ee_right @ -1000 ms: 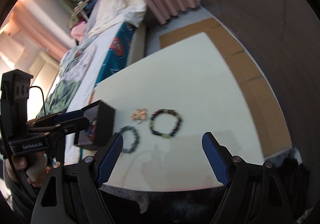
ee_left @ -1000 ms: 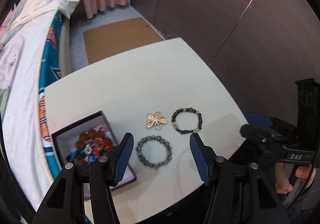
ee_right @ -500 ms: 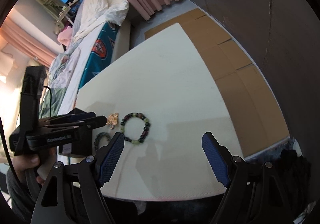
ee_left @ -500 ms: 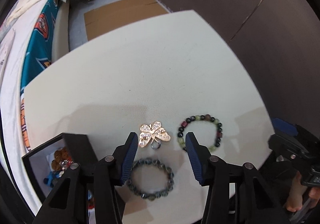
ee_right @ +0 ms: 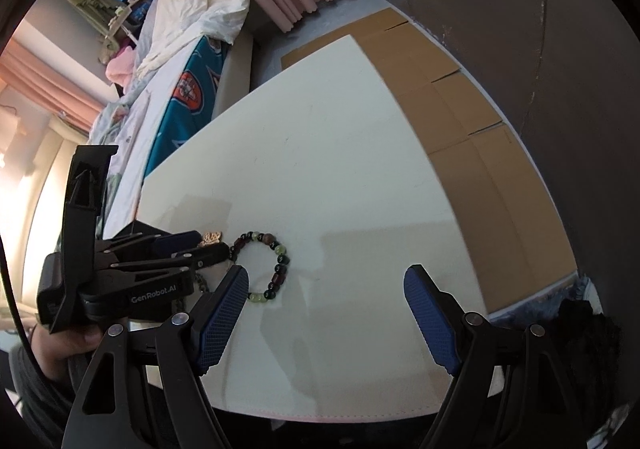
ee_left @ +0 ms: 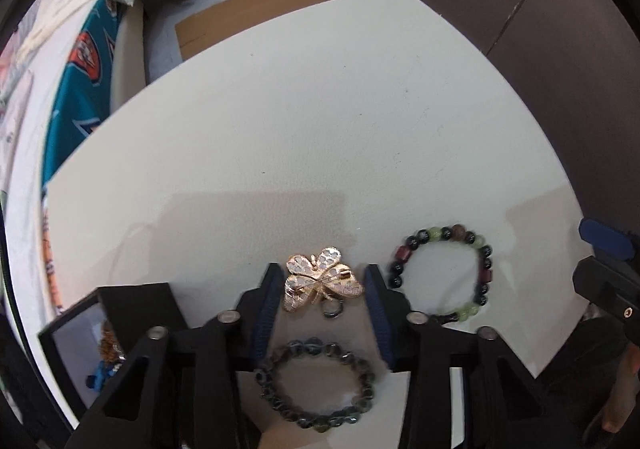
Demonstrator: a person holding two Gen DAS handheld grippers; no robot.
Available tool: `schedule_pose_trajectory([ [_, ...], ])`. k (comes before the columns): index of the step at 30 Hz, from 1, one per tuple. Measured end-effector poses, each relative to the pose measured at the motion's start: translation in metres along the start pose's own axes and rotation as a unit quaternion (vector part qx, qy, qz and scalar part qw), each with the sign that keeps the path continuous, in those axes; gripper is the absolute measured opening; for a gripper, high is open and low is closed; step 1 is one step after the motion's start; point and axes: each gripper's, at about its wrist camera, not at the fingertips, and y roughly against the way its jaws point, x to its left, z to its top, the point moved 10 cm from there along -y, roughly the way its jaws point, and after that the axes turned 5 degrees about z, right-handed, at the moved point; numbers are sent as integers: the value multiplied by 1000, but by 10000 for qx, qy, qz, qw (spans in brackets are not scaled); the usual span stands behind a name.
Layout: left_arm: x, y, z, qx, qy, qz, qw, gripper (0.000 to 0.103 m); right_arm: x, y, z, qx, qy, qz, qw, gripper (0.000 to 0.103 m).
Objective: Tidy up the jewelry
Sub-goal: 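Grasp the gold butterfly charm with the left tool while the right tool grasps the green-black bead bracelet, then carry the butterfly charm and green-black bracelet into the black box, opening both tools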
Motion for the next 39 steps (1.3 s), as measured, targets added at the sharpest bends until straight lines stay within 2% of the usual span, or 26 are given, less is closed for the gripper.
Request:
schedule_pose_trajectory([
  [3,0,0,1,51,-9,-94,9999,41,8,-9,-3,107,101,17,9999,79],
  [5,0,5,2,-21,-5,-162,9999,41,11,-17,-4,220,166,13,9996,67],
  [11,7,31,3,-278,27,-271,9992,41,13,-33,-8,384,207,-80,9990,51],
  [16,23,56,-1,-487,114,-372,9981,41,22,-42,-5,387,360,-213,9984,49],
  [21,43,72,-9,-620,260,-351,9971,41,29,-51,1,314,731,-768,9939,42],
  [22,47,74,-12,-636,281,-345,9970,41,30,-52,1,303,824,-909,9920,37],
  [25,58,85,-20,-707,351,-334,9963,41,37,-57,-2,313,1304,-1448,9803,10],
  [26,62,89,-23,-730,382,-351,9960,41,39,-57,-3,327,1359,-1480,9791,10],
  [30,81,100,-29,-833,486,-330,9948,41,51,-48,0,138,1371,-1337,9814,10],
  [34,95,108,-39,-885,594,-313,9938,41,66,-31,3,-118,1315,-995,9862,9],
  [39,101,109,-45,-836,670,-444,9933,42,102,-9,1,-348,1199,-241,9919,9],
])
